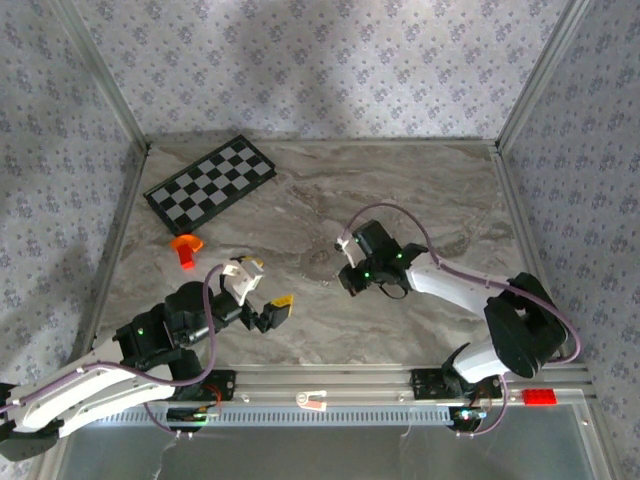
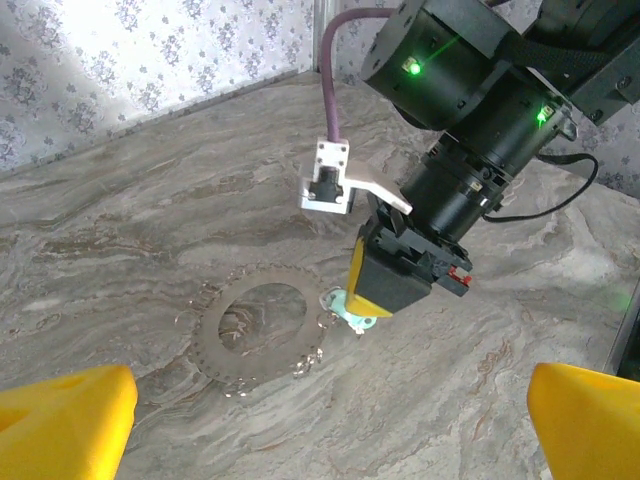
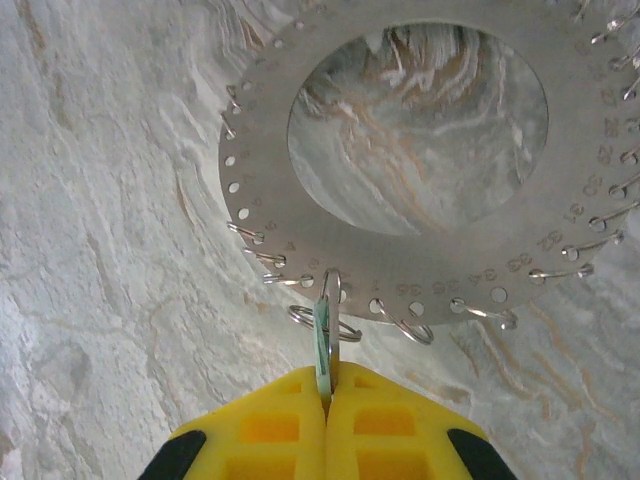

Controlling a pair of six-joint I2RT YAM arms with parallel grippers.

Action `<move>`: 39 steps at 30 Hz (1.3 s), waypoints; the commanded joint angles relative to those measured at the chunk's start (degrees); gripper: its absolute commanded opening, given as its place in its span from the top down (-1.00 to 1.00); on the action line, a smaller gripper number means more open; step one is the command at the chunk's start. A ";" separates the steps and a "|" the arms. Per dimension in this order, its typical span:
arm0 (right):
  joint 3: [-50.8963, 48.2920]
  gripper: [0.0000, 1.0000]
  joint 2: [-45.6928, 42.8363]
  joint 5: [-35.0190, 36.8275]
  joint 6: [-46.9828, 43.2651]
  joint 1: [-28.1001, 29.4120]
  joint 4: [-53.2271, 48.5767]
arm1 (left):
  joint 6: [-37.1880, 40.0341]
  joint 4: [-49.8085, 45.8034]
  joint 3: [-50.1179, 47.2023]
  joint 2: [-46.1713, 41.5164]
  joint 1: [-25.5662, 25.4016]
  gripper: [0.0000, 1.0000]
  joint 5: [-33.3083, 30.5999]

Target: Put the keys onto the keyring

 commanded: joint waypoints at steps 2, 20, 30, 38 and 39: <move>-2.31 1.00 -2.23 -1.05 1.75 0.07 0.89 | -0.03 0.49 2.33 0.89 0.42 -1.00 -0.80; -8.53 0.85 -4.44 -1.08 5.07 -0.26 3.66 | 0.23 1.35 3.31 2.93 0.42 -1.00 -0.12; -12.32 0.78 -5.24 -1.80 8.19 0.31 6.27 | 0.24 2.61 2.51 3.67 0.51 -0.99 -0.27; -14.35 0.62 -7.14 -0.86 9.19 0.36 6.34 | 0.15 3.71 2.14 5.25 0.67 -1.00 0.08; -14.43 0.59 -7.47 -0.70 9.28 0.36 6.22 | 0.06 3.88 1.97 5.35 0.69 -0.99 0.17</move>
